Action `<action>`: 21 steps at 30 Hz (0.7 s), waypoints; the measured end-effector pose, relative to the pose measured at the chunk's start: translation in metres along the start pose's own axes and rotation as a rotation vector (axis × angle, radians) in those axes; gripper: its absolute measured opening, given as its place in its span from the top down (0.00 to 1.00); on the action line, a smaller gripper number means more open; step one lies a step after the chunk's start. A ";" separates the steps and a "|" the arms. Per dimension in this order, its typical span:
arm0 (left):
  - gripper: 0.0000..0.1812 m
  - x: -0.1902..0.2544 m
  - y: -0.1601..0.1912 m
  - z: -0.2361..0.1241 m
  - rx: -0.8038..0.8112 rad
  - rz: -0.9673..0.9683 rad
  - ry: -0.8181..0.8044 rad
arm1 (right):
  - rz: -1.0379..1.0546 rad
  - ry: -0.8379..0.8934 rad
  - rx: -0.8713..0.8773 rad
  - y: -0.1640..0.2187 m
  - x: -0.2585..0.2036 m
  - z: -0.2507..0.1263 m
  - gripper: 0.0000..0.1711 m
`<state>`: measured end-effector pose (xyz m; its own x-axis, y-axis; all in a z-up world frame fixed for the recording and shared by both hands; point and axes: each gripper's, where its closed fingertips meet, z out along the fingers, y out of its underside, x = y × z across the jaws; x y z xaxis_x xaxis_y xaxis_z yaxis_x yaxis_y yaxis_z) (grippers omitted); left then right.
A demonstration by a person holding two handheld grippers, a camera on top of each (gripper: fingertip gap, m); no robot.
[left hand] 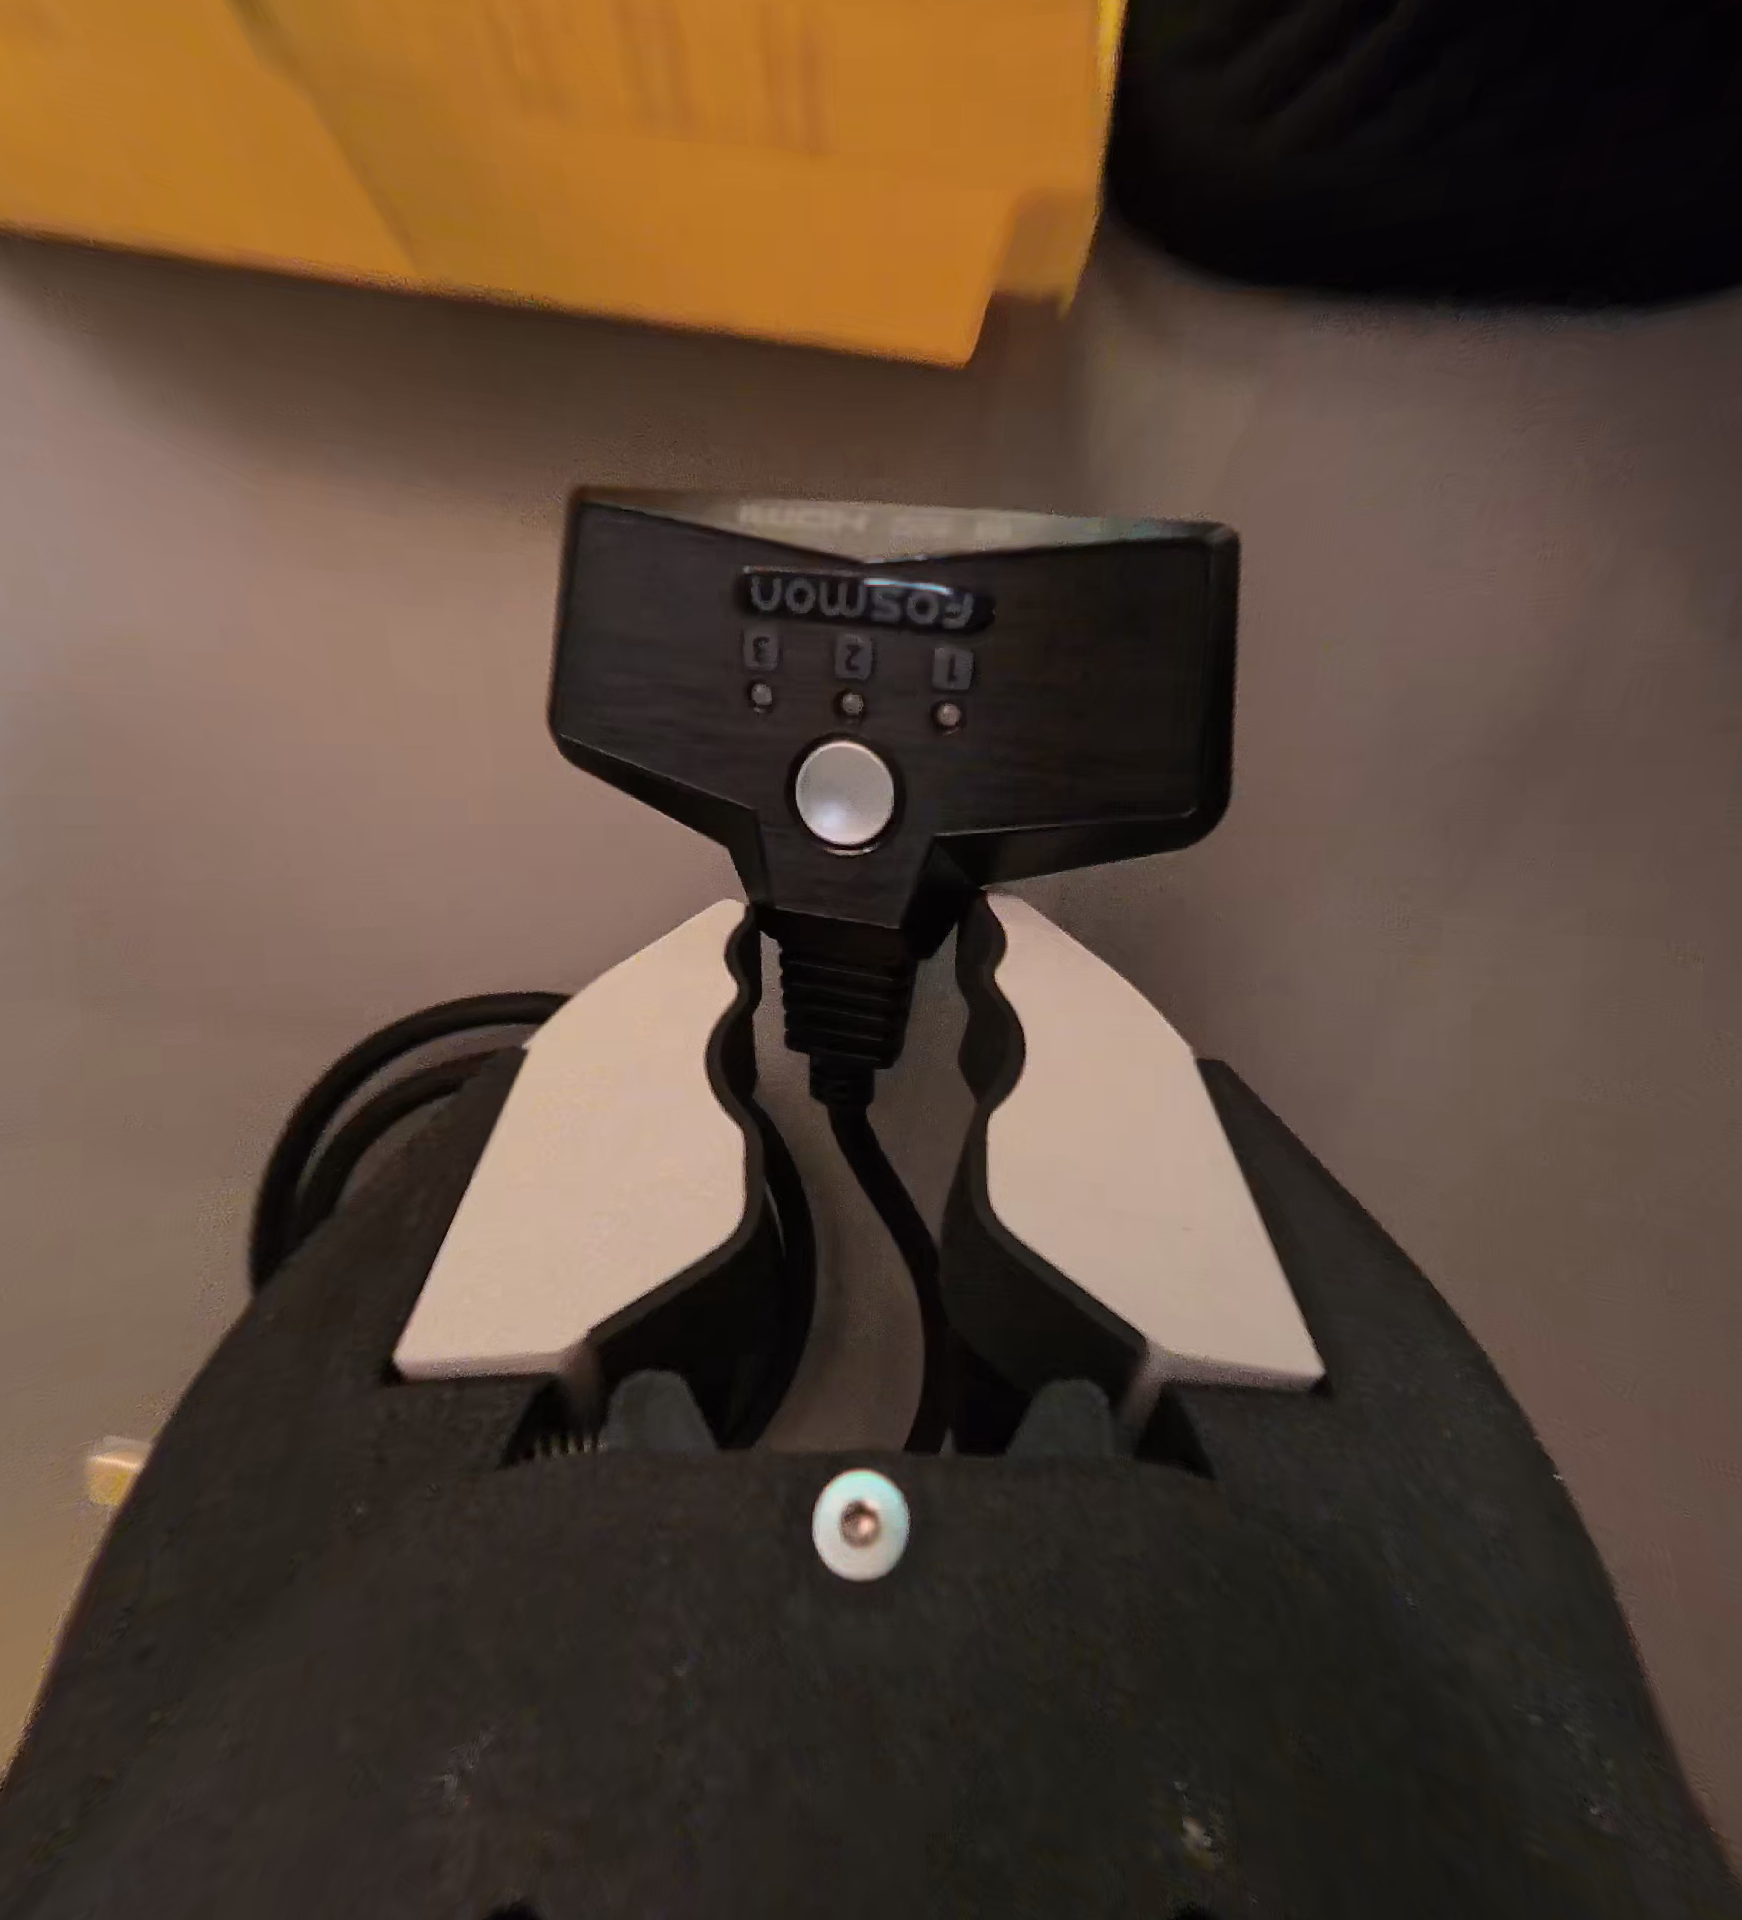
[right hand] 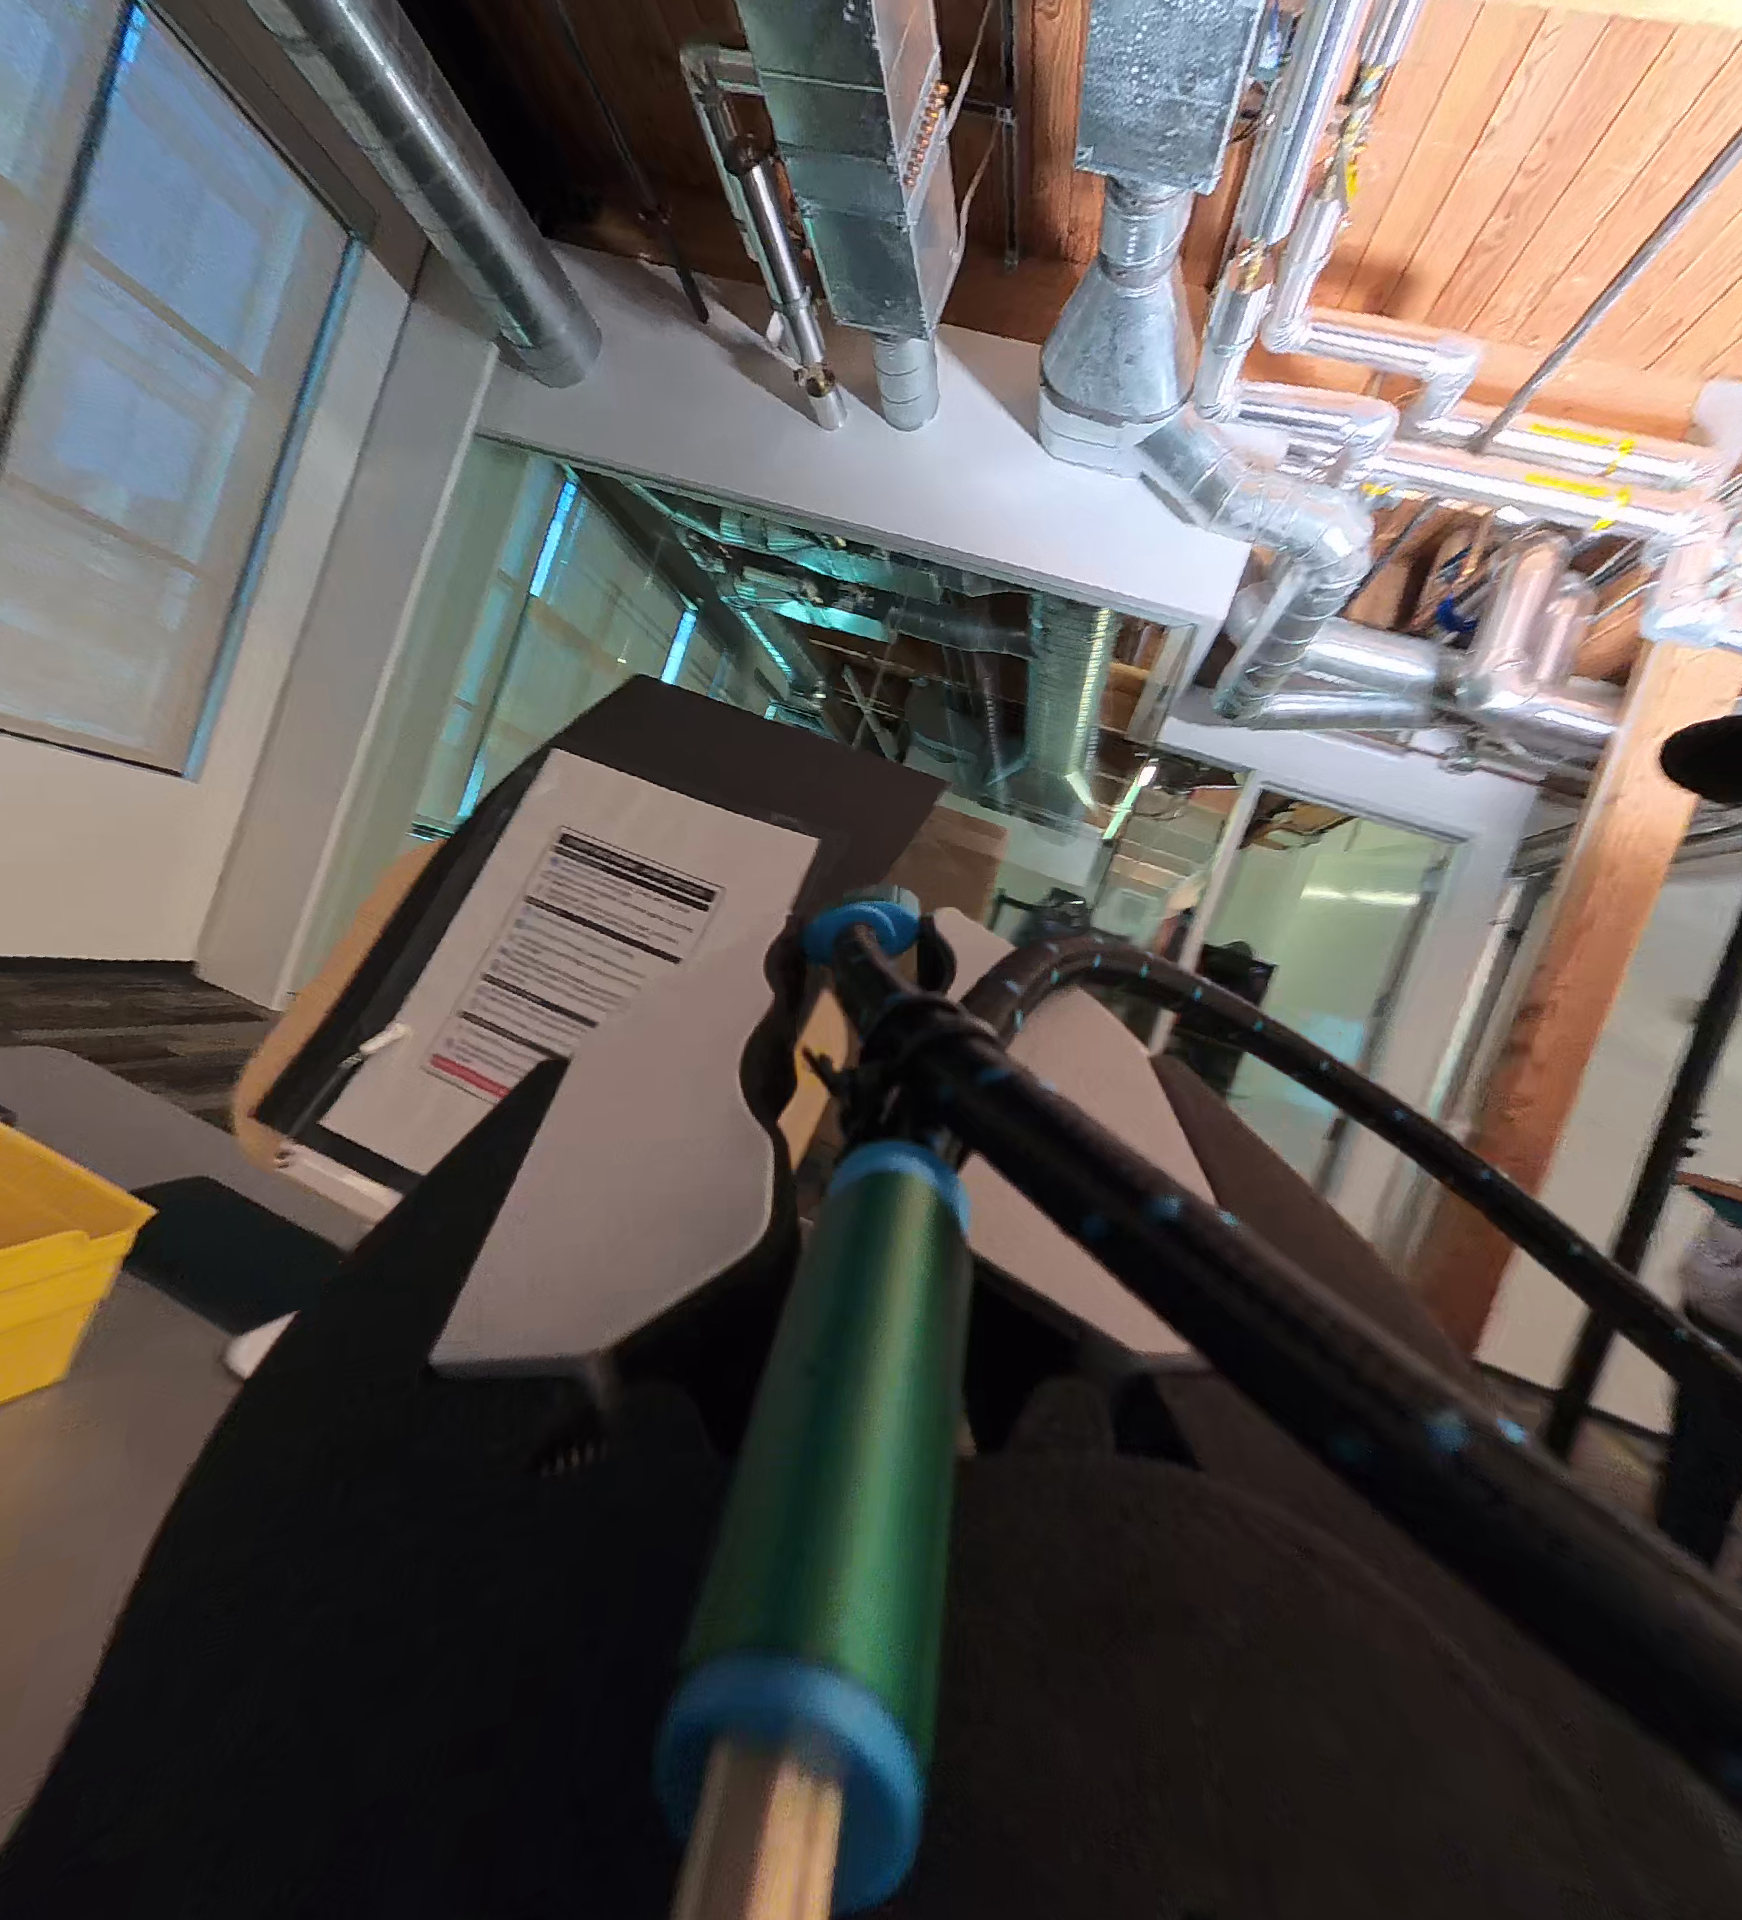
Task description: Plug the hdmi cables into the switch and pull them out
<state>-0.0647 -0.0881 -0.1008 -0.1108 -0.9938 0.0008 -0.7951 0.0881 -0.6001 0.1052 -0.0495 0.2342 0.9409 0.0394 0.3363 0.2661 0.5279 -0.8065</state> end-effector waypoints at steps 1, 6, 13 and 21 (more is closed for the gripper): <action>0.80 0.001 -0.010 -0.010 0.039 0.025 -0.002 | 0.040 -0.030 0.001 0.000 -0.004 0.001 0.88; 0.81 -0.003 -0.059 -0.064 0.241 0.180 -0.049 | 0.272 -0.262 -0.026 -0.003 -0.037 0.000 0.87; 0.82 -0.029 -0.075 -0.113 0.293 0.236 -0.111 | 0.384 -0.516 -0.068 -0.017 -0.069 -0.014 0.87; 0.83 -0.036 -0.048 -0.124 0.150 0.242 -0.163 | 0.438 -0.818 -0.148 -0.006 -0.121 -0.025 0.87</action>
<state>-0.0966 -0.0486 0.0273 -0.1786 -0.9441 -0.2771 -0.6591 0.3239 -0.6787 -0.0049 -0.0786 0.1868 0.5390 0.8227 0.1804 0.0004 0.2139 -0.9768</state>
